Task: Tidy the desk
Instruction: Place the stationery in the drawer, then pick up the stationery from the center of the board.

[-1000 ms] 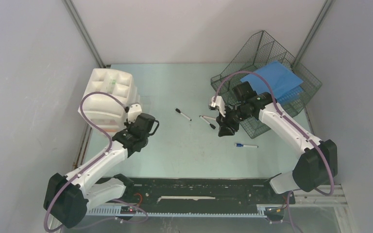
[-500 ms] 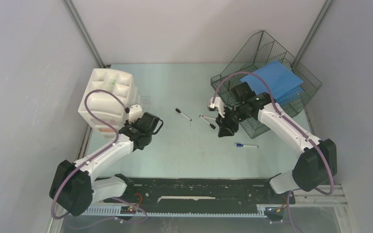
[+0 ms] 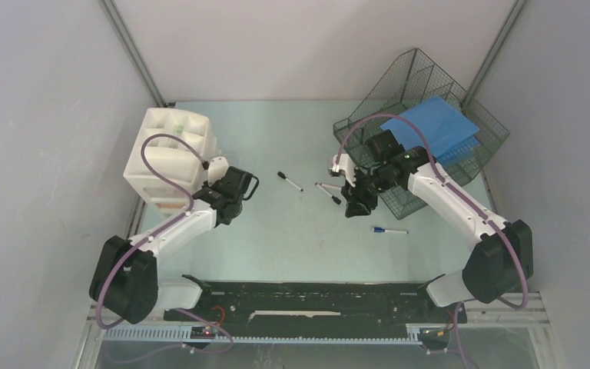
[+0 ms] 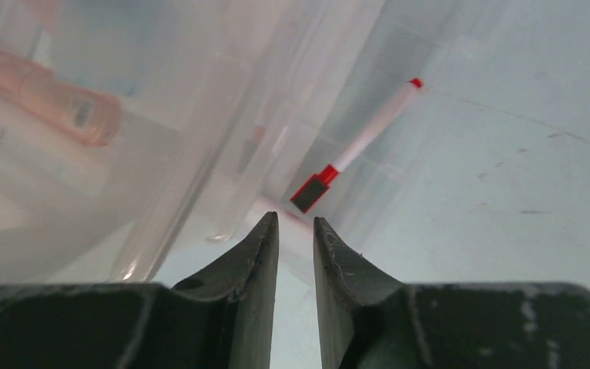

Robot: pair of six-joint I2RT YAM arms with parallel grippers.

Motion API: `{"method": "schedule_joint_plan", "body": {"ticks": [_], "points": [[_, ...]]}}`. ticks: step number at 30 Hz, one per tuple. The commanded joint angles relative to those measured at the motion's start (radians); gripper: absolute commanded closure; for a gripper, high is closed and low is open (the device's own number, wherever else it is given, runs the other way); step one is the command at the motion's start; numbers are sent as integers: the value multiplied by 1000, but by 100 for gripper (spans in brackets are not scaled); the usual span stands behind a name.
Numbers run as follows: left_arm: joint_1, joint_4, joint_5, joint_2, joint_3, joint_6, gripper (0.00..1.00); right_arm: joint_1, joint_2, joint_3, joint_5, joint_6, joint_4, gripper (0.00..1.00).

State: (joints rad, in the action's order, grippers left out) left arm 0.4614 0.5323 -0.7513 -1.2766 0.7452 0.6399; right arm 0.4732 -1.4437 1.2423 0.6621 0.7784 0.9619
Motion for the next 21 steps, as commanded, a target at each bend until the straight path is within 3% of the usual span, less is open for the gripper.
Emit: {"method": "schedule_joint_plan", "body": {"ticks": [1,5,11,15,19,21], "points": [[-6,-67,82,16,57,-60,70,1,12,-3,1,12,4,57],[-7,-125,190,109,16,-119,66,-5,11,-3,0,14,5,57],[-7,-283,442,381,-131,-227,50,-16,16,-32,-93,34,-21,57],[-7,-348,560,558,-211,-246,33,-15,20,-67,-201,61,-53,57],[-7,-389,633,696,-280,-230,5,21,5,-116,-314,115,-66,56],[-7,-428,685,748,-322,-198,0,46,-18,-130,-371,135,-61,55]]}}
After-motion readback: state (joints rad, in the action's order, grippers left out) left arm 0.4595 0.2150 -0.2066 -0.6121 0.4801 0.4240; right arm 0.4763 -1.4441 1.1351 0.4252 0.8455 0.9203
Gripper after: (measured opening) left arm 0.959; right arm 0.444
